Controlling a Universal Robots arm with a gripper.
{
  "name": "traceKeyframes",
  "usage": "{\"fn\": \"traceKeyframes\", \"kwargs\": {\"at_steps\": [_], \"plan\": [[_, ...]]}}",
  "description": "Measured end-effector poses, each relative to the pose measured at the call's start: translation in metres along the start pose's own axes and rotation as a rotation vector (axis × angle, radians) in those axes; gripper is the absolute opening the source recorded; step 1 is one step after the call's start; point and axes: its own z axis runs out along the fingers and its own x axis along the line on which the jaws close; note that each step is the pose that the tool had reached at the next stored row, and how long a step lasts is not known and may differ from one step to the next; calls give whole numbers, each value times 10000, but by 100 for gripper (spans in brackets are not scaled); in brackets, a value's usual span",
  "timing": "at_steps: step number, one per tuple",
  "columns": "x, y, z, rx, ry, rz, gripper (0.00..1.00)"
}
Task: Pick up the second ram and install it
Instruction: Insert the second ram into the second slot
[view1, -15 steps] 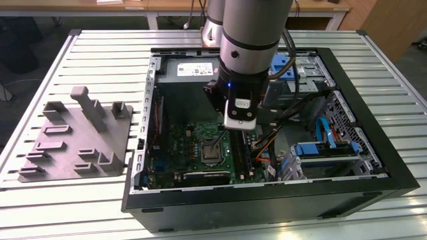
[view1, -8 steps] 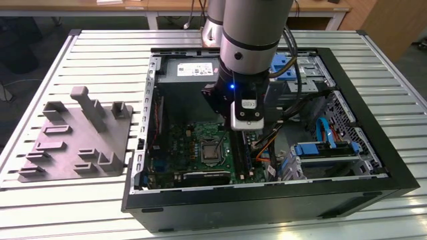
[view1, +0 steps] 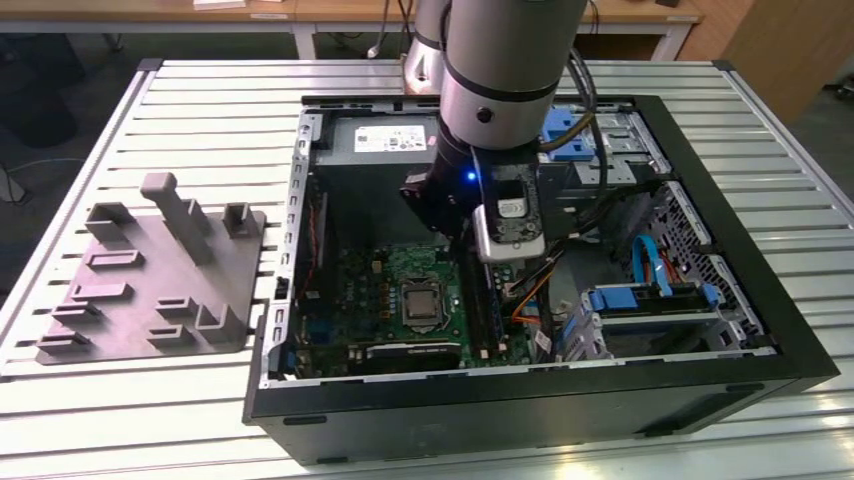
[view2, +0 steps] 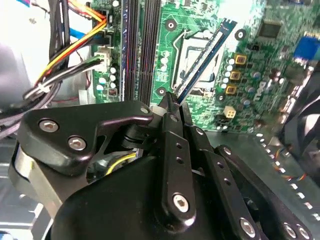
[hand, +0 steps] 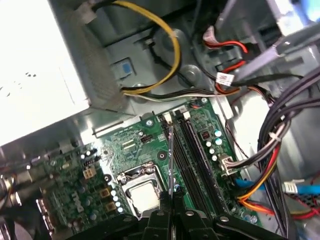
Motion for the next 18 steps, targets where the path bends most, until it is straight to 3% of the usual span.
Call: {"fn": "traceKeyframes", "kwargs": {"at_steps": [18], "plan": [[-1, 0, 23, 120, 61, -3255, 14]]}}
